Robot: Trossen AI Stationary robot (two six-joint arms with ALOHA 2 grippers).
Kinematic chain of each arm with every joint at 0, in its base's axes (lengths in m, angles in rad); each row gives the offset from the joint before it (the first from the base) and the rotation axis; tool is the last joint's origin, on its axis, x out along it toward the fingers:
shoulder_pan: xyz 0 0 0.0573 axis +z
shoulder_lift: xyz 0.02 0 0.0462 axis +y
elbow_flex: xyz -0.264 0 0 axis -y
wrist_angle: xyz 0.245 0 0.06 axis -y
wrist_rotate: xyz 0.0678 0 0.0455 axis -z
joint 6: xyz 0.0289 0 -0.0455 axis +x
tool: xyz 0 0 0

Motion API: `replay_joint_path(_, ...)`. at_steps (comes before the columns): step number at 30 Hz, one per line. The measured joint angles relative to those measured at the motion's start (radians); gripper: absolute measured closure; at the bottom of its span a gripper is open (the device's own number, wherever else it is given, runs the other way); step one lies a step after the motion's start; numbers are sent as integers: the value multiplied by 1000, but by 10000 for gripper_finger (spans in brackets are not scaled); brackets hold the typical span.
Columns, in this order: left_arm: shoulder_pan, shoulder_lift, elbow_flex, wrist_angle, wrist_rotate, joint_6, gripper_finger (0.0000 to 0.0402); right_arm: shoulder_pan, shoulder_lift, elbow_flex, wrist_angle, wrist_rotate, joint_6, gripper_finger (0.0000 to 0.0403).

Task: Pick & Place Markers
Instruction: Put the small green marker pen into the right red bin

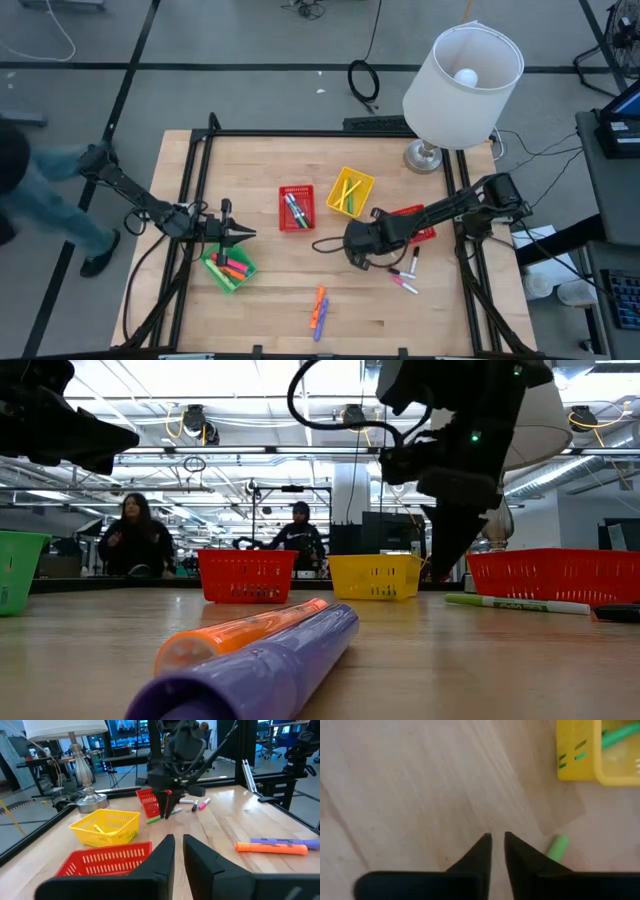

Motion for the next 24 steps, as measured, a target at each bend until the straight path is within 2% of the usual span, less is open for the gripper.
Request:
replay_joint_path(5, 0, 0, 0, 0, 0, 0, 361, -37, 2, 0, -48, -28, 61, 289)
replay_joint_path(9, 0, 0, 0, 0, 0, 0, 370, -59, 2, 0, -77, -25, 71, 253)
replay_joint_path(20, 0, 0, 0, -3, 0, 1, 397, -129, 2, 0, -117, -28, 45, 254)
replay_joint_path(24, 0, 0, 0, -18, 0, 1, 394, -154, 3, 0, -132, -50, 41, 254)
